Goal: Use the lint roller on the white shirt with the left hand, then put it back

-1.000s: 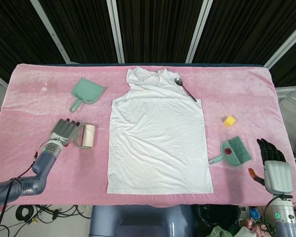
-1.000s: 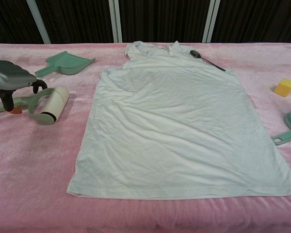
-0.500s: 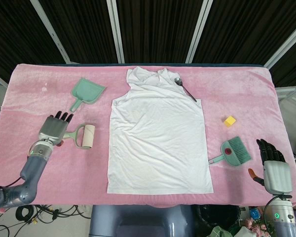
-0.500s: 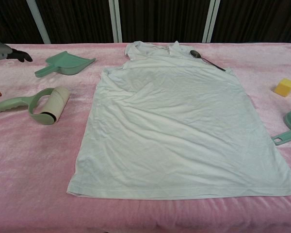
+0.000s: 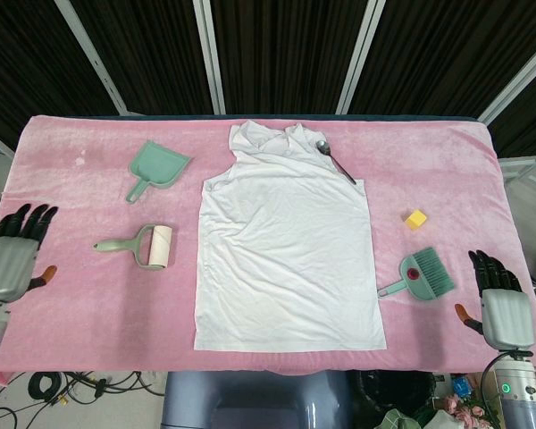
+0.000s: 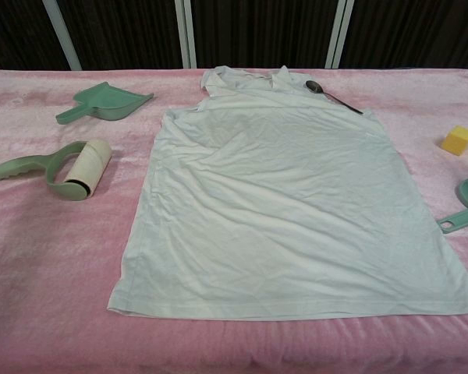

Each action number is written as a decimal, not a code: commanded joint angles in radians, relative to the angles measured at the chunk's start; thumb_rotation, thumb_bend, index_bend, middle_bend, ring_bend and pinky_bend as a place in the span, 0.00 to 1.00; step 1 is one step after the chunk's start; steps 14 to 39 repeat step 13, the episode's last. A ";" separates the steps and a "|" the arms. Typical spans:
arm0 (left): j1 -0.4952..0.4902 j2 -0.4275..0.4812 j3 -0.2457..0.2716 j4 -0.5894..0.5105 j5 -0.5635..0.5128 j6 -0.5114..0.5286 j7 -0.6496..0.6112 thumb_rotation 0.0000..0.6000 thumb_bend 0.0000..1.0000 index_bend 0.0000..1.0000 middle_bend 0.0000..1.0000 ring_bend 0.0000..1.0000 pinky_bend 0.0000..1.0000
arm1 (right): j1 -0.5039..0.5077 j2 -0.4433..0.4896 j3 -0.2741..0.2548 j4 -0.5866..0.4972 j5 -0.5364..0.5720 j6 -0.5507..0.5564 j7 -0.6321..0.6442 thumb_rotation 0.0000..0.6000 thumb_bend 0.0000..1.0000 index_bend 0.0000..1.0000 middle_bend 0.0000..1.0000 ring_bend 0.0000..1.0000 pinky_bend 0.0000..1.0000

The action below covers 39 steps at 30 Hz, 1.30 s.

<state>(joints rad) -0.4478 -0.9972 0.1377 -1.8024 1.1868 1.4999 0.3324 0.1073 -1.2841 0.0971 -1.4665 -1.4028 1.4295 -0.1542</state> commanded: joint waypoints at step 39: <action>0.199 -0.105 0.006 0.179 0.081 0.086 -0.249 1.00 0.23 0.05 0.05 0.00 0.07 | -0.005 0.005 0.002 -0.023 -0.013 0.025 -0.005 1.00 0.11 0.02 0.08 0.11 0.21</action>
